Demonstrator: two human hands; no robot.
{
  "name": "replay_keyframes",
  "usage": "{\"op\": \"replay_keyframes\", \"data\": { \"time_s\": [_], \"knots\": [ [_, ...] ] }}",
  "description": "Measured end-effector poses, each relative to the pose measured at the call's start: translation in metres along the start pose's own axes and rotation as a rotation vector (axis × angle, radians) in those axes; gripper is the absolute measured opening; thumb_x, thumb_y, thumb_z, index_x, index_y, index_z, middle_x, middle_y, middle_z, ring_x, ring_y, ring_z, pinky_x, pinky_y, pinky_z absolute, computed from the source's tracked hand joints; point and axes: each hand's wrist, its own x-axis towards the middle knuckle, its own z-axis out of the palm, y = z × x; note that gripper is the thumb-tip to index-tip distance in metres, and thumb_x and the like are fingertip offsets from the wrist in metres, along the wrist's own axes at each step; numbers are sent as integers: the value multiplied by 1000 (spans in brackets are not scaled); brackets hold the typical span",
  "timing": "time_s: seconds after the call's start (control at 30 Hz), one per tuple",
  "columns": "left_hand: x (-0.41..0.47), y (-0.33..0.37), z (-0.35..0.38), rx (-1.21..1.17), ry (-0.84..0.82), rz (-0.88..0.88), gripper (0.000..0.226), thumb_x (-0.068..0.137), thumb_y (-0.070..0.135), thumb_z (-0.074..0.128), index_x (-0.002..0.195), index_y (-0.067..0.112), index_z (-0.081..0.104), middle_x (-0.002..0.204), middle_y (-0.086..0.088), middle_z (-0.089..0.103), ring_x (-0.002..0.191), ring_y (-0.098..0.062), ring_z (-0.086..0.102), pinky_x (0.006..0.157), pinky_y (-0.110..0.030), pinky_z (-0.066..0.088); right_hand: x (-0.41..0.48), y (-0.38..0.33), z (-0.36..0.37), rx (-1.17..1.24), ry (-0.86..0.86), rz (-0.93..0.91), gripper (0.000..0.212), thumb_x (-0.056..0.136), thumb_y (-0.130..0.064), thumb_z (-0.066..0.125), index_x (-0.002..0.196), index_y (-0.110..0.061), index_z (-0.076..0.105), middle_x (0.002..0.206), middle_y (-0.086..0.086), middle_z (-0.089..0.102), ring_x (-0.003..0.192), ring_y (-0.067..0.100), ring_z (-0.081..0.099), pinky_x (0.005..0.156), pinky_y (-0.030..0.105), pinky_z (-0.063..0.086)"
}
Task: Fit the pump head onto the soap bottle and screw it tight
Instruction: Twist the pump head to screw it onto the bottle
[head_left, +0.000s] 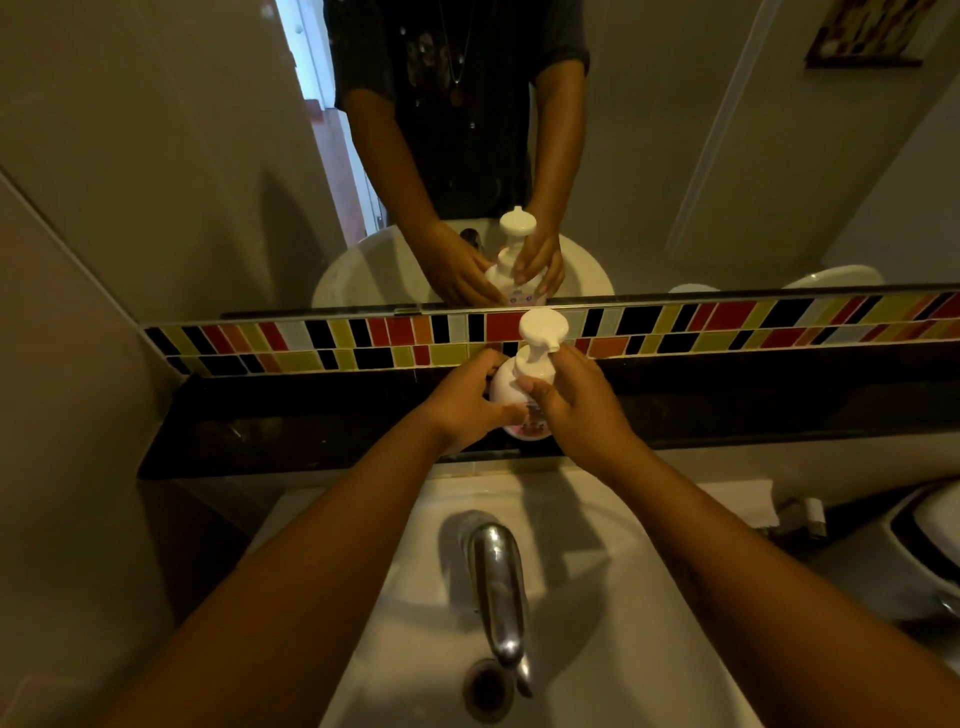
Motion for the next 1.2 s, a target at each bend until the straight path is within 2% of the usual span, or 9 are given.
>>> {"op": "replay_keyframes", "data": {
  "time_s": [0.23,0.4,0.7,0.77,0.83,0.93,1.0,1.1,1.2],
  "knots": [
    [0,-4,5,-65,45,4,53,79,11,79,124,20,52,129,-7,60,116,-24,61,95,-46,55,-1,6,8,-59,113,11,45,86,-32,62,127,-18,53,132,10,54,121,26,51,97,47,49],
    [1,-5,6,-65,46,3,50,80,12,79,122,23,52,128,-5,60,115,-23,62,93,-45,57,-3,10,11,-97,157,-34,41,87,-33,61,125,-18,55,129,10,55,119,23,51,89,30,44],
    [-2,-6,8,-51,67,11,48,82,11,76,123,21,52,127,-6,60,114,-23,61,93,-45,56,-6,7,18,-99,233,-11,38,88,-31,61,123,-18,56,129,10,57,118,23,54,87,26,43],
    [-3,-5,7,-35,67,3,49,82,14,77,123,21,52,127,-5,59,115,-23,60,94,-45,56,-5,5,16,-41,187,26,38,88,-30,61,123,-18,55,129,11,56,118,24,54,86,28,44],
    [-4,-2,5,-1,53,-1,51,81,17,78,125,20,52,128,-5,59,115,-23,60,94,-44,55,-2,0,7,-9,83,54,42,86,-27,64,125,-18,53,129,11,57,120,28,54,91,35,48],
    [-4,2,2,48,26,-2,54,81,19,78,127,20,50,129,-4,58,116,-23,58,95,-43,53,2,-10,-17,-9,-67,17,75,78,-22,73,141,-26,33,144,8,47,133,26,43,105,49,42],
    [-5,3,2,62,22,-9,56,80,19,79,128,21,50,132,-3,57,118,-22,57,96,-45,53,5,-16,-34,-108,-99,-54,91,76,-23,74,147,-36,18,153,3,35,139,23,33,108,47,36],
    [-4,4,2,93,30,-10,57,80,18,79,129,21,49,134,-3,56,120,-22,57,97,-47,53,11,-19,-52,-297,-143,-186,80,79,-27,70,144,-38,26,154,-1,35,141,22,30,113,45,32],
    [-3,3,2,111,37,-8,58,80,18,80,129,20,50,135,-5,56,122,-25,57,99,-50,52,14,-23,-60,-390,-184,-300,66,84,-27,64,143,-30,36,152,0,39,141,23,31,115,49,31]
  ]
}}
